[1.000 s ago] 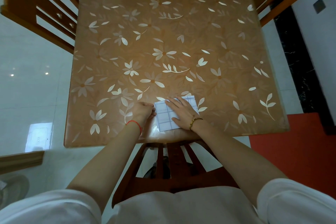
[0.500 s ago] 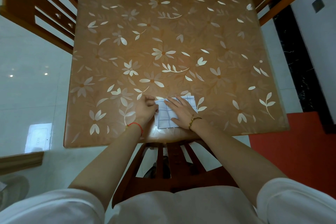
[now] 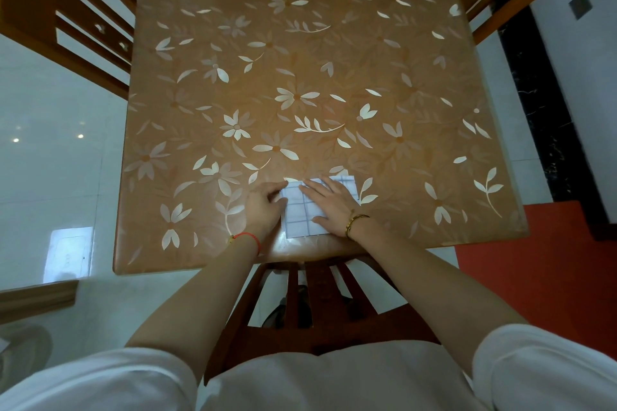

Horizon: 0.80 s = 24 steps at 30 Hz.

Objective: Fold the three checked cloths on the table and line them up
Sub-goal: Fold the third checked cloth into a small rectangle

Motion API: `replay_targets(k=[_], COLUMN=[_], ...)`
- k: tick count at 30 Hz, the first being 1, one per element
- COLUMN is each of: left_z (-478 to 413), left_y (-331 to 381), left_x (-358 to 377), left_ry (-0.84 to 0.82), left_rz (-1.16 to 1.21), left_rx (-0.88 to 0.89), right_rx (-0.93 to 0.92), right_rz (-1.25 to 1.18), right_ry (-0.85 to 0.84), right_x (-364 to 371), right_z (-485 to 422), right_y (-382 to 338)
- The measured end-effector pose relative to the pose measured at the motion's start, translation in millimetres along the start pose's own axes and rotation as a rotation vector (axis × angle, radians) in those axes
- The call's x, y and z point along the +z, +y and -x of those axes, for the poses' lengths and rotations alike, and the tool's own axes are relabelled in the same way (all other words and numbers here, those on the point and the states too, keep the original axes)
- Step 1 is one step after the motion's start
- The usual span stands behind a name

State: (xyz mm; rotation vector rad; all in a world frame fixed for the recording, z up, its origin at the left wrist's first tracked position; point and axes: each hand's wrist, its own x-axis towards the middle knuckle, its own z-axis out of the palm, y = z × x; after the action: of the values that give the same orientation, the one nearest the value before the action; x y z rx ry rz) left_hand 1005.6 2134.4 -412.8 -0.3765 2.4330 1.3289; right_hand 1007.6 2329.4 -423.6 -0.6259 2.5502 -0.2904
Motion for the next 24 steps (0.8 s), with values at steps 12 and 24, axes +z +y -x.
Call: replay_targets(k=[12,24], left_z=[-3,1], left_y=[-12,-15], left_x=[-4,-11], left_ry=[-0.043,-0.077], left_rz=[-0.717,-0.829], left_rx=[0.28,0.264], right_rx=[0.075,0.382], right_rz=[0.083,0.111], right_ry=[0.054,0.174], right_x=[-3,13], right_z=[-14,50], right_y=[-27,40])
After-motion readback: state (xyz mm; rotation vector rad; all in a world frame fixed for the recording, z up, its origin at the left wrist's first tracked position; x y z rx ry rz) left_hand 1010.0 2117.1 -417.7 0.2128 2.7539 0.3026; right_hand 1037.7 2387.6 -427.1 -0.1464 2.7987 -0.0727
